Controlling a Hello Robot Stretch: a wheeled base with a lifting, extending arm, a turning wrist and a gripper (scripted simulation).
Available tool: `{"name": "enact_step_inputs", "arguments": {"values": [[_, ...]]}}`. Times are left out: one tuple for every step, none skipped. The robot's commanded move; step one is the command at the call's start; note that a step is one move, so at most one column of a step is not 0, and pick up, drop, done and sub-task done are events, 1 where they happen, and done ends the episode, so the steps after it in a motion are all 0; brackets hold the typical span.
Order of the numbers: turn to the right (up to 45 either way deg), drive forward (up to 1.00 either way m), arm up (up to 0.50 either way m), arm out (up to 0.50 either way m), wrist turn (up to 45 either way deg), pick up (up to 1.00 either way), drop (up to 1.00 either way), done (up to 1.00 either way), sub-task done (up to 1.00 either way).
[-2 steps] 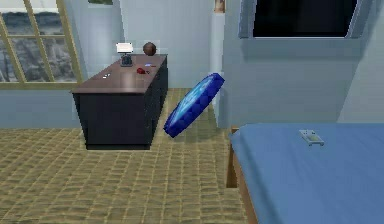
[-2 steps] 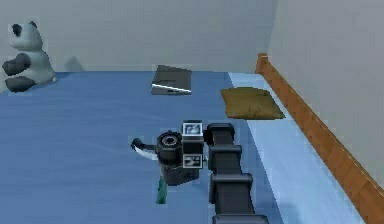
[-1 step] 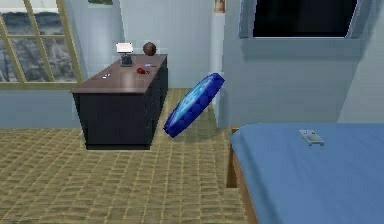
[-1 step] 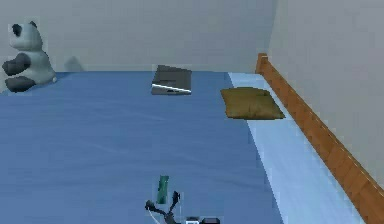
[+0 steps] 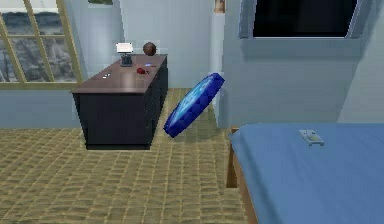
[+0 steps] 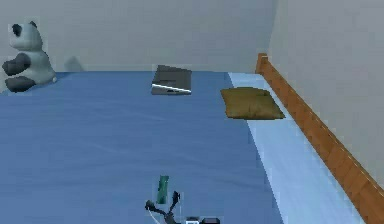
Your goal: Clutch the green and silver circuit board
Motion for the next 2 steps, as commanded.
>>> {"name": "enact_step_inputs", "arguments": {"values": [[0.0, 0.00, 0.10, 0.00, 0.0, 0.00, 0.00, 0.00, 0.00], [0.0, 0.00, 0.00, 0.00, 0.0, 0.00, 0.00, 1.00, 0.00]]}}
